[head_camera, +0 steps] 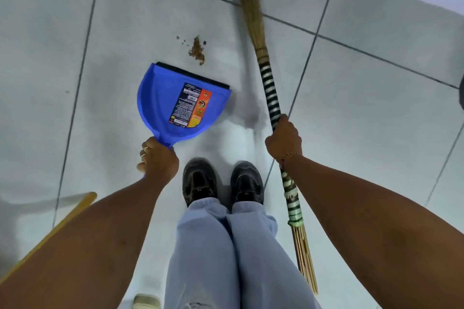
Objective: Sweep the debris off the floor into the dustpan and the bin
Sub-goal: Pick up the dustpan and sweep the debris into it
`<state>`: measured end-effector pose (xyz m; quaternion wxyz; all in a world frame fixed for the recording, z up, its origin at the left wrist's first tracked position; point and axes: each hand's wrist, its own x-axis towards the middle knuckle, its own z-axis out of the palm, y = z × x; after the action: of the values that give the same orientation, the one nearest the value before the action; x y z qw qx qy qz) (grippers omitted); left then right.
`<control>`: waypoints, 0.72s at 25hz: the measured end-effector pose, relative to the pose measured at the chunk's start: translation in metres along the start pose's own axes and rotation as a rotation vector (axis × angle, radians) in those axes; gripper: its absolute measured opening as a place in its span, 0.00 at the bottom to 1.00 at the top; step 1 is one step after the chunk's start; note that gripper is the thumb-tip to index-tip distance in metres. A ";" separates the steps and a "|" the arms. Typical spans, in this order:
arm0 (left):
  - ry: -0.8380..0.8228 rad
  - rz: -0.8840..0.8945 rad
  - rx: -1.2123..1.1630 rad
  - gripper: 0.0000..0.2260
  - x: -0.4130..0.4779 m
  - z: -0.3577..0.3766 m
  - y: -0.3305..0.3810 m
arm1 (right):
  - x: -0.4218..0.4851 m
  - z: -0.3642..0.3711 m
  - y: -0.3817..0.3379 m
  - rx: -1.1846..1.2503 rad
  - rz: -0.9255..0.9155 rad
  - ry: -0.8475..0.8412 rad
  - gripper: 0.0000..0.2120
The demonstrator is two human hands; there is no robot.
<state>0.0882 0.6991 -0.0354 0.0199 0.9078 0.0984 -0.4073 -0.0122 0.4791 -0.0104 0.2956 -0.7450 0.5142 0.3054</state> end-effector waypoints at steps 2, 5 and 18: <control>-0.040 -0.030 -0.013 0.23 0.021 0.002 -0.001 | 0.006 0.015 0.001 -0.045 0.055 -0.052 0.20; -0.002 0.036 0.000 0.19 0.045 -0.001 -0.008 | 0.011 0.028 0.006 -0.115 0.138 -0.059 0.19; 0.165 0.242 0.217 0.27 0.112 -0.015 -0.011 | 0.015 0.013 0.057 -0.551 0.034 0.049 0.18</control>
<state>0.1698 0.7301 -0.1085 -0.0374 0.9401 -0.0550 -0.3342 -0.0638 0.4630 -0.0375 0.0641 -0.7958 0.4309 0.4207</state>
